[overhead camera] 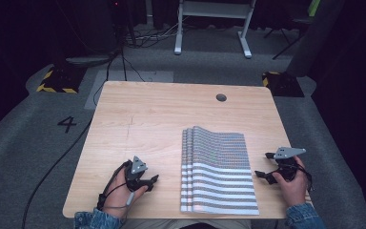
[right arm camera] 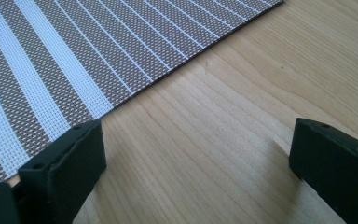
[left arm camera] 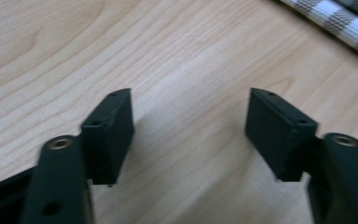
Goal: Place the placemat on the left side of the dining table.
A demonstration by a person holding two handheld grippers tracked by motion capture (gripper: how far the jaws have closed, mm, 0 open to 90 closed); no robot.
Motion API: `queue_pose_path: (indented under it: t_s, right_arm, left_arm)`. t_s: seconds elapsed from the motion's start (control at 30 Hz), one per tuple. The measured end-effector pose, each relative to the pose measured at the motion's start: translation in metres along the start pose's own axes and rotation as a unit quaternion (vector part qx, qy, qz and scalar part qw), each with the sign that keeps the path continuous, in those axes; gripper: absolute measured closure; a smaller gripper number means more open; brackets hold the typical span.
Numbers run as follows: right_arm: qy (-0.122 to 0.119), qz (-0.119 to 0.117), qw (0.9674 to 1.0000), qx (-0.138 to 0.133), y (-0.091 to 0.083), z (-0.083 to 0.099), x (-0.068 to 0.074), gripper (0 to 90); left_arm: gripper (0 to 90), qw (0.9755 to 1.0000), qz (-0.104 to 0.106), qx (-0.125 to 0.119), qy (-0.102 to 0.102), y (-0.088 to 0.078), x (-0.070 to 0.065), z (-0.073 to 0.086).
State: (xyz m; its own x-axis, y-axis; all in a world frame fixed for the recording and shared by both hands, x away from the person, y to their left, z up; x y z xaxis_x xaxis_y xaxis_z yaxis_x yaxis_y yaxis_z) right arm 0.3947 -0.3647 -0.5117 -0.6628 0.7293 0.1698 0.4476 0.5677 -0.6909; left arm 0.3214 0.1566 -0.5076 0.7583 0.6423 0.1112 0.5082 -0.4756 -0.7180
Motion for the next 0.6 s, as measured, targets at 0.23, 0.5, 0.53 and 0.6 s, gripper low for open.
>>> queue_pose_path:
  t_s: [0.23,0.5,0.53,0.6]
  right_arm:
    - [0.000,0.000,1.0000,0.000,0.000,0.000,0.000,3.8]
    - [0.000,0.000,1.0000,0.000,0.000,0.000,0.000,3.9]
    - [0.000,0.000,1.0000,0.000,0.000,0.000,0.000,3.8]
    - [0.000,0.000,1.0000,0.000,0.000,0.000,0.000,3.8]
  left_arm:
    - [35.1,0.9987,0.030,-0.042,0.003,-0.025,-0.006,-0.017]
    - [34.7,0.9971,0.040,-0.062,0.021,-0.046,-0.011,-0.029]
    - [34.7,0.9961,0.047,-0.072,0.021,-0.048,-0.012,-0.032]
    - [34.7,0.9949,0.050,-0.084,0.025,-0.052,-0.015,-0.036]
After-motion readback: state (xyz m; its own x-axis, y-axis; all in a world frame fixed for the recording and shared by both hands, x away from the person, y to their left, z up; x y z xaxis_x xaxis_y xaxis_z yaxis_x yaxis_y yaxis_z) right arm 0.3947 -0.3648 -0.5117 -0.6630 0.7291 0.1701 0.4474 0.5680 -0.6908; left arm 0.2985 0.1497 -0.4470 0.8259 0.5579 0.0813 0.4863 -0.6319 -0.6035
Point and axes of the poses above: each handheld gripper's, and its own axes: y roughly forward along the jaws, z roughly out of its underside, x roughly to its left, the point moved 1 cm from there along y, roughly forward along the jaws, and after that the axes turned 14 degrees about y, right-handed, at the moved point
